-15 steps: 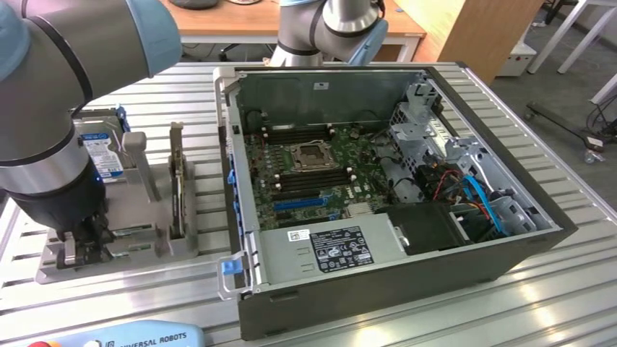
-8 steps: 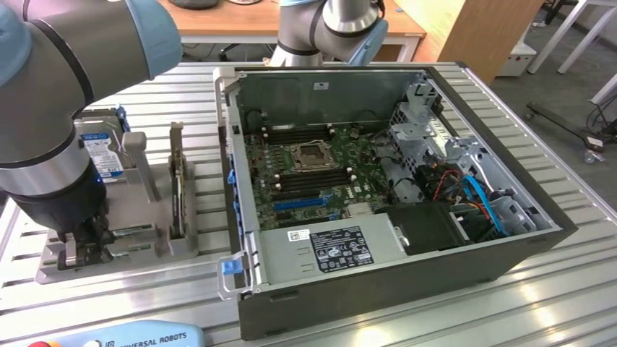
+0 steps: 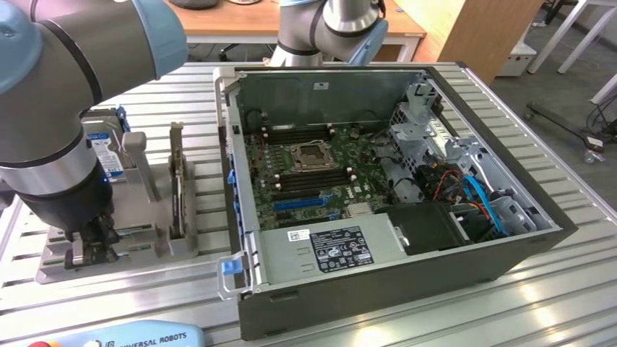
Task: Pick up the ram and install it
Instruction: 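Pick up the ram and move it above insertion slot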
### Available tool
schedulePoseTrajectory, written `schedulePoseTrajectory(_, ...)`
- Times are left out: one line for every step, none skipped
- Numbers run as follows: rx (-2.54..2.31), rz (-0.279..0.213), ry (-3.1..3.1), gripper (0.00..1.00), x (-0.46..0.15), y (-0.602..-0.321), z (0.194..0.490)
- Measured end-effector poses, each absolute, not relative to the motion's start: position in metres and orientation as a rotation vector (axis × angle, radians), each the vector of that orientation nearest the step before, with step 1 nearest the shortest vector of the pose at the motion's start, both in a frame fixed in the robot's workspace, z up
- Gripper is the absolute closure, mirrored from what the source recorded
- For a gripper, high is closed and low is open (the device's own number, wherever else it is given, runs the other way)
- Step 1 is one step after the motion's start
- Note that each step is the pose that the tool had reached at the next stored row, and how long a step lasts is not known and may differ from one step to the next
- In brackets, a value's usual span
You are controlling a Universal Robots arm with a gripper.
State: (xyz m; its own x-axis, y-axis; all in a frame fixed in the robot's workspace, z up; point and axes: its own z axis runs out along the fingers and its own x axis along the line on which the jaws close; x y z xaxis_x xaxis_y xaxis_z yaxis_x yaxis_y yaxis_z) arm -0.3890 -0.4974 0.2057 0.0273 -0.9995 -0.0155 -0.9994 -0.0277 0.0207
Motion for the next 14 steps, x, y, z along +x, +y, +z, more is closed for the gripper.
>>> schedulePoseTrajectory(2.249,-0.04,-2.188,0.65,-0.3879,-0.4974,0.2057)
schedulePoseTrajectory(2.249,-0.04,-2.188,0.65,-0.3869,-0.4974,0.2057)
schedulePoseTrajectory(2.249,-0.04,-2.188,0.65,-0.3858,-0.4974,0.2056)
schedulePoseTrajectory(2.249,-0.04,-2.188,0.65,-0.3849,-0.4974,0.2056)
schedulePoseTrajectory(2.249,-0.04,-2.188,0.65,-0.3839,-0.4974,0.2055)
schedulePoseTrajectory(2.249,-0.04,-2.188,0.65,-0.383,-0.4974,0.2055)
schedulePoseTrajectory(2.249,-0.04,-2.188,0.65,-0.3825,-0.4974,0.2055)
schedulePoseTrajectory(2.249,-0.04,-2.188,0.65,-0.3822,-0.4974,0.2054)
schedulePoseTrajectory(2.248,-0.04,-2.188,0.65,-0.3821,-0.4974,0.2052)
schedulePoseTrajectory(2.248,-0.04,-2.188,0.65,-0.3821,-0.4974,0.2048)
schedulePoseTrajectory(2.249,-0.04,-2.188,0.65,-0.382,-0.4974,0.204)
schedulePoseTrajectory(2.249,-0.04,-2.188,0.65,-0.382,-0.4974,0.2033)
schedulePoseTrajectory(2.249,-0.04,-2.188,0.65,-0.382,-0.4974,0.2028)
schedulePoseTrajectory(2.249,-0.04,-2.187,0.65,-0.382,-0.4974,0.2025)
